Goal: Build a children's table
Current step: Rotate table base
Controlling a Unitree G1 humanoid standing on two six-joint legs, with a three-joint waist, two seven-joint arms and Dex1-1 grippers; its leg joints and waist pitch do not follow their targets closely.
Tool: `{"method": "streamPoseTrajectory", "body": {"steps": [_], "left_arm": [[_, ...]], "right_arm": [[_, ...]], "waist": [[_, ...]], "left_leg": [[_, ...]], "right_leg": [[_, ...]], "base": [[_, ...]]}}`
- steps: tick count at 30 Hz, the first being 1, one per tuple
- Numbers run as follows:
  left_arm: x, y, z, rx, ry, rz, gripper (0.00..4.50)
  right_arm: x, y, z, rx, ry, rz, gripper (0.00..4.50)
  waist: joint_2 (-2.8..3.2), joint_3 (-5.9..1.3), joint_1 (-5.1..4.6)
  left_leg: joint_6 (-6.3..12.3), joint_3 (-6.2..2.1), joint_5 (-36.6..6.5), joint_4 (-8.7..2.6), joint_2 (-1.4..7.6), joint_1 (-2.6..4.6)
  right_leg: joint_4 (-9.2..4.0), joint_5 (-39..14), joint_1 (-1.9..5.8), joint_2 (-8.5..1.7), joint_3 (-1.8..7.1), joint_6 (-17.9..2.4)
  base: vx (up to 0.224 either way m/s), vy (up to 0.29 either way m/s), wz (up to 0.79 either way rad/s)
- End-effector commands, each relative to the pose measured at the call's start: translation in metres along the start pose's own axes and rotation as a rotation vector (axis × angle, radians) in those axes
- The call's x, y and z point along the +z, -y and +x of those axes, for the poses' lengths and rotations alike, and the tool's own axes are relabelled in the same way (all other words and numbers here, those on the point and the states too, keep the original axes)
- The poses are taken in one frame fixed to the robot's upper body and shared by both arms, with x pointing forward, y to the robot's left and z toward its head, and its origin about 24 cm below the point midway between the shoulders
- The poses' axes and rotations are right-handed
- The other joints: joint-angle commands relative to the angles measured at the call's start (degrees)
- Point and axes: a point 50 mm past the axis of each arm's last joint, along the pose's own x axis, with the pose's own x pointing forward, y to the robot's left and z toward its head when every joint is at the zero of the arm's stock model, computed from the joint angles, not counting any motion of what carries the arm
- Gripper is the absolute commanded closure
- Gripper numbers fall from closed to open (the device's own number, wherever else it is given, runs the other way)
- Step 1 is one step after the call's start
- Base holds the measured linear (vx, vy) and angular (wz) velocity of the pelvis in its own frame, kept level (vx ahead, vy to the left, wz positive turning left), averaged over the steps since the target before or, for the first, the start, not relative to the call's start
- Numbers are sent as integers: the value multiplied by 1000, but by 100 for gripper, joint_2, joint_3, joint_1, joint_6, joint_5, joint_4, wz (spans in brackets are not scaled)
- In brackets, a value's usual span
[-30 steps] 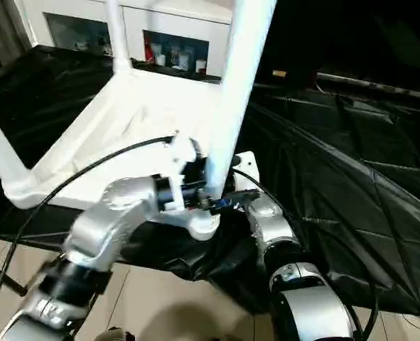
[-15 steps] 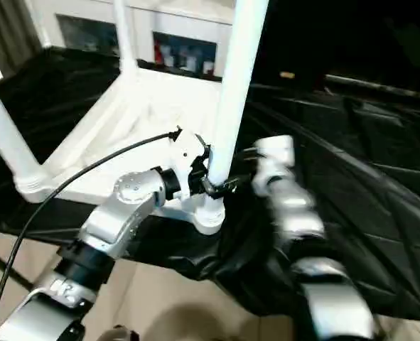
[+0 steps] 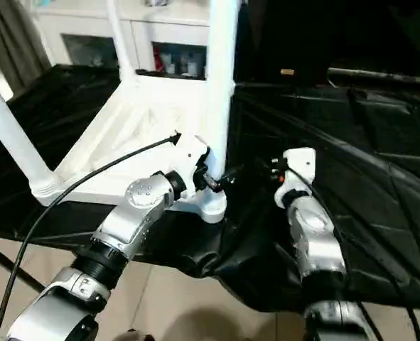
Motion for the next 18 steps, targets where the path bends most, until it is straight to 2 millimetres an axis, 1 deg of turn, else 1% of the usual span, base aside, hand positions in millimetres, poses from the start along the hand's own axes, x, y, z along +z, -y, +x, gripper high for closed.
{"method": "streamPoseTrajectory", "body": {"steps": [1, 2, 3, 4, 5, 6, 7, 8, 9, 10, 11, 12, 13, 14, 15, 16, 17, 18], "left_arm": [[8, 1, -13, -79, 97, -87, 2], [13, 6, -25, -143, 147, -139, 2], [13, 6, -25, -143, 147, -139, 2], [13, 7, -27, -152, 154, -144, 2], [15, 14, -39, -219, 163, -172, 2], [15, 14, -39, -219, 163, -172, 2], [14, 21, -48, -285, 155, -203, 2], [13, 27, -57, -342, 137, -223, 2], [4, 32, -76, -330, 83, -202, 2], [3, 32, -79, -323, 77, -198, 2], [-5, 28, -98, -220, 43, -170, 2], [-5, 27, -100, -211, 41, -168, 2], [-7, 26, -104, -183, 35, -165, 2], [-12, 21, -122, -77, 10, -157, 2], [-16, 18, -135, 4, -1, -155, 2], [-16, 18, -136, 9, -2, -155, 2], [-22, 13, -156, 162, -34, -171, 2], [-24, 12, -162, 236, -46, -173, 2]], "right_arm": [[10, -2, -7, 1, 29, 18, 130], [12, -2, -13, 11, 32, 24, 130], [12, -2, -13, 11, 32, 24, 130], [12, -2, -13, 14, 31, 25, 130], [13, -3, -17, 27, 29, 24, 130], [13, -3, -17, 27, 29, 24, 130], [13, -2, -20, 35, 24, 23, 130], [13, -2, -23, 43, 18, 20, 130], [14, -1, -29, 51, 3, 9, 130], [14, -1, -30, 51, 0, 8, 130], [16, 0, -37, 45, -11, 4, 130], [17, 0, -38, 44, -12, 4, 130], [17, 0, -40, 42, -14, 6, 130], [17, 0, -46, 34, -31, 7, 130], [16, 0, -50, 31, -49, 5, 130], [16, 0, -51, 31, -51, 5, 130], [8, -3, -59, 33, -113, 2, 130], [5, -4, -61, 32, -126, 4, 130]], "waist": [[-158, -376, 49], [-182, -393, 54], [-140, -413, 66], [-97, -411, 36], [-234, -416, 12], [-184, -415, 40], [-182, -402, 46], [-177, -377, 29], [-270, -350, 6], [-231, -367, 30], [-245, -338, -9], [-246, -334, -11], [-286, -320, -21], [-291, -312, -18], [-281, -299, -27], [-293, -289, -22], [-360, -257, -49], [-354, -244, -42]], "left_leg": [[257, 13, -1915, -399, 3, 55], [278, -4, -1883, -413, 23, 24], [277, -15, -1809, -410, 39, 21], [271, 2, -1802, -402, 37, 27], [269, 23, -1796, -401, 48, 34], [279, 2, -1723, -407, 58, 20], [267, 16, -1703, -402, 68, 34], [269, 20, -1725, -419, 80, 36], [276, 37, -1712, -422, 84, 24], [271, 13, -1621, -423, 98, 25], [278, 46, -1535, -432, 77, 28], [249, 40, -1495, -442, 73, 12], [244, 58, -1521, -441, 65, 25], [206, 46, -1570, -454, 88, 40], [180, 38, -1576, -465, 89, 24], [158, 41, -1627, -469, 88, 32], [109, 45, -1820, -484, 81, 47], [89, 43, -1859, -496, 84, 41]], "right_leg": [[-612, -2568, 265, -201, 116, -708], [-565, -2562, 294, -232, 108, -769], [-519, -2453, 299, -247, 113, -816], [-534, -2331, 245, -203, 113, -813], [-518, -2178, 260, -195, 118, -824], [-473, -2127, 279, -223, 121, -851], [-455, -2158, 241, -226, 132, -834], [-468, -2168, 222, -209, 142, -822], [-477, -2108, 210, -184, 145, -784], [-429, -1928, 242, -192, 153, -774], [-447, -1706, 219, -141, 168, -705], [-432, -1639, 244, -143, 169, -636], [-459, -1706, 220, -133, 175, -596], [-448, -1658, 226, -140, 182, -584], [-440, -1645, 237, -137, 182, -573], [-456, -1680, 230, -139, 181, -550], [-473, -1885, 216, -120, 185, -463], [-491, -1951, 225, -133, 189, -413]], "base": [[0, 0, 0], [0, 0, 0], [0, 0, 0], [0, 0, 0], [0, 0, 0], [0, 0, 0], [0, 0, 0], [0, 0, 0], [54, -2, 0], [54, -2, 0], [65, 3, 0], [61, 9, -1], [61, 9, -1], [0, 0, 0], [0, 0, 0], [0, 0, 0], [0, 0, 0], [0, 0, 0]]}}
